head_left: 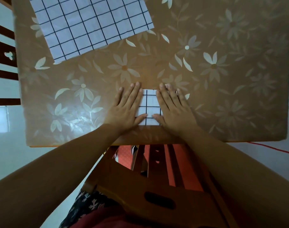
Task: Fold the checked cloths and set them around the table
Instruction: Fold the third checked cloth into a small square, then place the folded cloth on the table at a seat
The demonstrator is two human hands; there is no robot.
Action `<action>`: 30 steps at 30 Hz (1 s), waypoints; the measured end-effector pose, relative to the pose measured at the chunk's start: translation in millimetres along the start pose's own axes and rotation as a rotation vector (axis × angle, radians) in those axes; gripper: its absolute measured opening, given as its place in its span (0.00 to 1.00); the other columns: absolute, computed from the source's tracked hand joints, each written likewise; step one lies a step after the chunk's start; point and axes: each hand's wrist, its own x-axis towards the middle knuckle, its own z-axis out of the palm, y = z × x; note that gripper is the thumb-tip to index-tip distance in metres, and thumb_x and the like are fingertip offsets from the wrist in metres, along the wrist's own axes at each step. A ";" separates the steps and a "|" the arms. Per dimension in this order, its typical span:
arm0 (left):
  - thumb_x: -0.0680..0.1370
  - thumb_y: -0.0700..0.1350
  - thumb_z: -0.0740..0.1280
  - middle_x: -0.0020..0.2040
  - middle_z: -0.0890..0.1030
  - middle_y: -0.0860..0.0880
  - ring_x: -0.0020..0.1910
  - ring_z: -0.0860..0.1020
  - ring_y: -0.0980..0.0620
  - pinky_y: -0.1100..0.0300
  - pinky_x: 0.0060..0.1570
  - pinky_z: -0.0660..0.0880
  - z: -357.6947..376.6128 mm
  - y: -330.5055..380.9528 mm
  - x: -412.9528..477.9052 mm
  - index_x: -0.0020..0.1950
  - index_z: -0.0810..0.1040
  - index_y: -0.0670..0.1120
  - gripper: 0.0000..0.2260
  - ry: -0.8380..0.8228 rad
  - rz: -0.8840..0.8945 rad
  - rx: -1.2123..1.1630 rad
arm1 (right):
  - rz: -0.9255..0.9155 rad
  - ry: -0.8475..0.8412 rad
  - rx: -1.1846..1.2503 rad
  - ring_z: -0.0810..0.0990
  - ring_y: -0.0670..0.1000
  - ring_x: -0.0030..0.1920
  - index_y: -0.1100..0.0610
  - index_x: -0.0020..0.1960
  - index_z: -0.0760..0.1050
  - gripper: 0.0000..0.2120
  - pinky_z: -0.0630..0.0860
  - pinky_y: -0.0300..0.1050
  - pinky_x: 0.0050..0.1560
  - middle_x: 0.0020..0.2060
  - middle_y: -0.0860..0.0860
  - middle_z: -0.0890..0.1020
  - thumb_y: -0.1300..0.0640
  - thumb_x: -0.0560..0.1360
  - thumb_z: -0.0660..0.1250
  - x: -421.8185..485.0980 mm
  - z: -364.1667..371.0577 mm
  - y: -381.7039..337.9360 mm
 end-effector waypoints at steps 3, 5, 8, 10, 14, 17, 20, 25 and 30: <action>0.83 0.66 0.48 0.83 0.52 0.39 0.82 0.51 0.41 0.38 0.78 0.54 -0.6 -9.0 -9.2 0.82 0.52 0.38 0.38 -0.024 0.035 0.023 | 0.008 -0.032 -0.004 0.49 0.59 0.83 0.61 0.83 0.52 0.39 0.52 0.63 0.80 0.83 0.59 0.52 0.34 0.84 0.49 -7.8 1.7 6.6; 0.83 0.66 0.47 0.83 0.51 0.39 0.82 0.50 0.41 0.38 0.78 0.54 -1.4 -10.3 -9.1 0.82 0.51 0.38 0.38 -0.047 0.030 0.033 | 0.017 -0.031 -0.016 0.50 0.59 0.83 0.60 0.84 0.52 0.39 0.52 0.63 0.80 0.83 0.58 0.52 0.34 0.84 0.49 -8.0 2.6 5.7; 0.83 0.66 0.47 0.83 0.49 0.39 0.83 0.48 0.41 0.38 0.78 0.53 -2.1 -8.9 -7.4 0.83 0.49 0.38 0.39 -0.083 0.024 0.041 | 0.016 -0.054 -0.022 0.49 0.58 0.83 0.60 0.84 0.51 0.40 0.52 0.62 0.81 0.83 0.58 0.50 0.33 0.83 0.48 -6.9 1.1 4.4; 0.83 0.66 0.46 0.83 0.48 0.39 0.83 0.48 0.42 0.39 0.78 0.52 -4.6 -8.6 -7.6 0.83 0.48 0.39 0.39 -0.110 0.019 0.038 | 0.022 -0.081 -0.022 0.48 0.58 0.83 0.60 0.84 0.50 0.40 0.51 0.62 0.81 0.84 0.58 0.50 0.33 0.83 0.48 -6.4 -2.5 3.8; 0.82 0.66 0.45 0.83 0.45 0.41 0.83 0.47 0.43 0.43 0.79 0.51 -24.9 -10.5 -7.0 0.83 0.46 0.41 0.38 -0.207 0.007 0.026 | 0.076 -0.184 0.067 0.48 0.56 0.84 0.59 0.83 0.53 0.40 0.50 0.62 0.81 0.84 0.56 0.52 0.35 0.80 0.54 1.7 -24.8 -0.8; 0.83 0.62 0.54 0.83 0.41 0.41 0.82 0.48 0.42 0.45 0.79 0.54 -54.1 -18.0 -10.5 0.84 0.45 0.45 0.36 -0.352 -0.060 -0.064 | 0.130 -0.254 0.142 0.49 0.57 0.83 0.56 0.79 0.63 0.37 0.47 0.66 0.79 0.82 0.55 0.56 0.36 0.78 0.61 9.2 -54.3 -6.0; 0.82 0.59 0.60 0.83 0.47 0.42 0.80 0.55 0.38 0.42 0.73 0.64 -87.4 -33.1 -23.8 0.83 0.46 0.51 0.36 -0.334 -0.242 -0.192 | 0.178 -0.254 0.206 0.51 0.59 0.81 0.54 0.76 0.69 0.30 0.47 0.66 0.79 0.79 0.55 0.61 0.40 0.79 0.63 18.8 -88.7 -14.8; 0.81 0.57 0.63 0.77 0.66 0.45 0.73 0.67 0.41 0.45 0.68 0.69 -141.0 -67.6 -56.8 0.78 0.66 0.50 0.27 -0.331 -0.442 -0.245 | 0.148 -0.387 0.317 0.75 0.57 0.65 0.55 0.71 0.71 0.23 0.74 0.52 0.58 0.66 0.53 0.77 0.42 0.82 0.61 45.4 -163.0 -41.5; 0.79 0.62 0.62 0.69 0.76 0.47 0.67 0.74 0.45 0.48 0.67 0.72 -184.7 -100.0 -98.5 0.72 0.73 0.50 0.25 -0.341 -0.592 -0.317 | 0.062 -0.444 0.404 0.80 0.56 0.62 0.50 0.64 0.76 0.16 0.78 0.54 0.59 0.64 0.45 0.79 0.44 0.80 0.64 68.8 -213.7 -83.8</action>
